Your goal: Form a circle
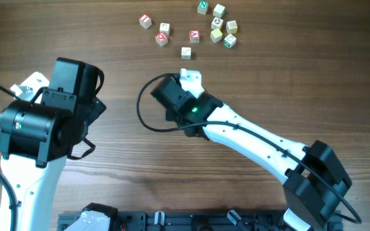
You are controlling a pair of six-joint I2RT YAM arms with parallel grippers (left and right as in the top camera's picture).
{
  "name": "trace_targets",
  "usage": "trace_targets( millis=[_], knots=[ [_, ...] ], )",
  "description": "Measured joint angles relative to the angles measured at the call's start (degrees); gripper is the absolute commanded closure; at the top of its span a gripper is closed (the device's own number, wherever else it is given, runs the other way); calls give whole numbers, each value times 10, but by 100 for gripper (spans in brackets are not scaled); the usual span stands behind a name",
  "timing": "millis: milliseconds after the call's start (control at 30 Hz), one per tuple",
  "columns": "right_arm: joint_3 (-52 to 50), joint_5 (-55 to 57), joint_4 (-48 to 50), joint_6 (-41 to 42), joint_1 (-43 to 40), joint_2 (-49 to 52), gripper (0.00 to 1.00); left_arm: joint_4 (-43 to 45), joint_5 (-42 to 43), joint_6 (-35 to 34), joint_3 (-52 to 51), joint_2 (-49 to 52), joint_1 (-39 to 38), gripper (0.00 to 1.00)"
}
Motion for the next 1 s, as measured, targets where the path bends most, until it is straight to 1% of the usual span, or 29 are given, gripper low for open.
trace_targets(
  millis=[133,333,433,633,800,900,1000],
  knots=[
    [-62,14,12,48,-6,0,95,0,0,0,0,0,0,0],
    [-175,15,141,67,-6,0,95,0,0,0,0,0,0,0],
    [-211,15,208,66,-6,2,95,0,0,0,0,0,0,0],
    [-216,8,297,42,-6,48,95,0,0,0,0,0,0,0],
    [-214,-7,308,-11,-6,51,95,0,0,0,0,0,0,0],
    [-196,-20,244,-42,-8,45,95,0,0,0,0,0,0,0],
    [-195,-22,197,-62,-16,15,95,0,0,0,0,0,0,0]
  ],
)
